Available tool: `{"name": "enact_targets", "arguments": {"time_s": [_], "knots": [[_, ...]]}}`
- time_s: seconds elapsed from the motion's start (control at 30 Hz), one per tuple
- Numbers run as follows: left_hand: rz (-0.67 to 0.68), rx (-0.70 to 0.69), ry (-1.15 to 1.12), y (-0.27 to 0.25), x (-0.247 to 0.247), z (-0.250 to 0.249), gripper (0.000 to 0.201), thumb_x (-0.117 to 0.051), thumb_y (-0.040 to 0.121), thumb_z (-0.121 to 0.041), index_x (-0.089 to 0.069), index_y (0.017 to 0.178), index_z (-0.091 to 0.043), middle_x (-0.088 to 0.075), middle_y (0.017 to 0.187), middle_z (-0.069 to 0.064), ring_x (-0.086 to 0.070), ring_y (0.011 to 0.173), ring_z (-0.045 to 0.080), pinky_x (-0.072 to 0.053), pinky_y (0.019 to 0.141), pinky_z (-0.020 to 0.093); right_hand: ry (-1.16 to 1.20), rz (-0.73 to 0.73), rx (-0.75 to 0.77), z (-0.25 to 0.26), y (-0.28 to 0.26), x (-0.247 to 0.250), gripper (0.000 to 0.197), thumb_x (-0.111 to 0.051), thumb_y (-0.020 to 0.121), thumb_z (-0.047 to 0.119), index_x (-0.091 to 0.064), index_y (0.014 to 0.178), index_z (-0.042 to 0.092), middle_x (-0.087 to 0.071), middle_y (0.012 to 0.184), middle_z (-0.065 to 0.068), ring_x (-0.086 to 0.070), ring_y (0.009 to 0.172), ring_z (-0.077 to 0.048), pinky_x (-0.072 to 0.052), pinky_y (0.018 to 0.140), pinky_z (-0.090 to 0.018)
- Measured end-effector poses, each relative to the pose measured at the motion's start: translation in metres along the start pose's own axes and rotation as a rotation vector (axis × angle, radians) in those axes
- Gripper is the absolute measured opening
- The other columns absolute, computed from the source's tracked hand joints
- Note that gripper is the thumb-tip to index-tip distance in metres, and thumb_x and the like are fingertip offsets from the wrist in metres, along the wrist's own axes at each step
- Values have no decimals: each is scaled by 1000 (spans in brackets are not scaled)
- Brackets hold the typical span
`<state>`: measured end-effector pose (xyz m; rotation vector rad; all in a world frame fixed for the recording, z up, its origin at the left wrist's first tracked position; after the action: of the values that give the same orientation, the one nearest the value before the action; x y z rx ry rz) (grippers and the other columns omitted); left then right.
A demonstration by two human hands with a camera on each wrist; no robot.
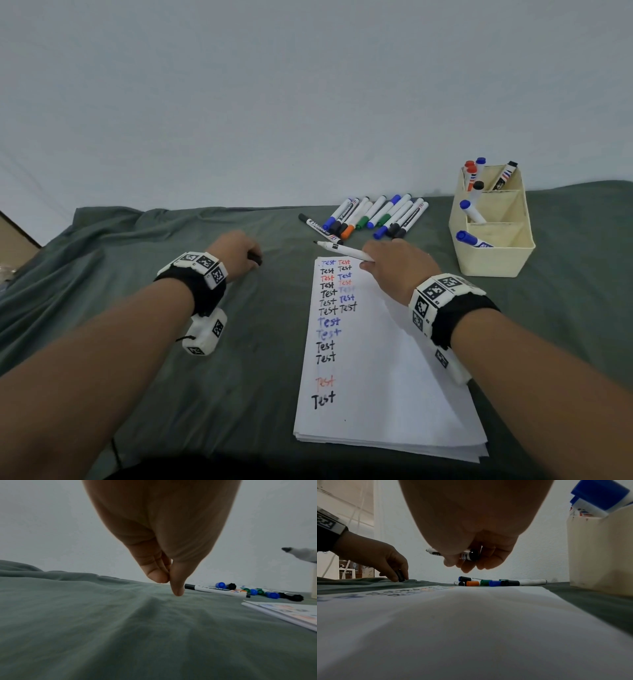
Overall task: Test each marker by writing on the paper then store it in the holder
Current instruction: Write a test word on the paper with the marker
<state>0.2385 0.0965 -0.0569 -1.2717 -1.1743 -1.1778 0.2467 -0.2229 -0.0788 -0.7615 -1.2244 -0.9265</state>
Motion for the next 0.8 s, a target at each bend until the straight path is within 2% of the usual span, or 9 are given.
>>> {"name": "enact_targets", "arguments": {"time_s": [0.1,0.3,0.37,0.5,0.6,0.67,0.8], "knots": [[-6,-27,-24,3,-5,-14,39,-72,84,-14,-66,123,-16,-68,116,4,-61,109,23,-42,91,29,2,8,-6,1,0,1,23,-41,106,44,-51,112,23,-54,91,5,-50,85,-17,-40,68,-32],[-29,-79,-51,3,-11,-31,32,-67,85,-11,-68,116,-18,-69,111,1,-63,99,22,-47,85,29,-3,17,-25,1,-1,1,23,-41,106,43,-51,113,23,-61,97,2,-55,83,-18,-41,68,-33],[-30,-56,-54,1,-11,-29,27,-67,86,-13,-69,112,-17,-70,109,1,-63,97,21,-48,84,31,-1,20,-24,1,0,1,24,-41,106,43,-51,113,23,-60,95,2,-55,82,-17,-43,68,-33],[-47,6,-145,-2,-13,-21,23,-68,85,-14,-68,108,-16,-70,105,2,-64,94,20,-45,81,26,-1,10,-25,0,2,-1,22,-42,106,43,-50,112,24,-56,86,6,-53,74,-12,-40,64,-31],[-75,54,-210,-5,-14,-15,22,-70,84,-14,-66,105,-16,-70,103,2,-64,97,21,-46,85,28,4,8,-31,-1,3,-2,22,-42,105,44,-50,110,24,-52,80,9,-49,69,-7,-37,60,-30],[-81,83,-229,-5,-16,-13,24,-70,83,-13,-65,107,-14,-70,104,4,-64,99,23,-48,88,31,4,9,-31,-1,3,-2,22,-42,105,44,-50,110,24,-51,80,9,-49,69,-7,-38,60,-30],[-47,161,-249,-3,-20,-8,32,-72,83,-17,-62,113,-12,-69,107,5,-62,104,25,-45,86,30,-1,8,-33,-1,3,-2,21,-42,105,44,-49,109,24,-52,80,8,-50,69,-8,-36,57,-29]]}}
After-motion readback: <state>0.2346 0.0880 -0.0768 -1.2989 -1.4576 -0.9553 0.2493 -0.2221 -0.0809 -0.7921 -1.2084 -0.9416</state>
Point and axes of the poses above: each hand's wrist, its own y-axis towards the middle knuckle, its own x-axis out of the back of the hand, z = x × y, the point moved 1 cm from there along y, towards the middle knuckle
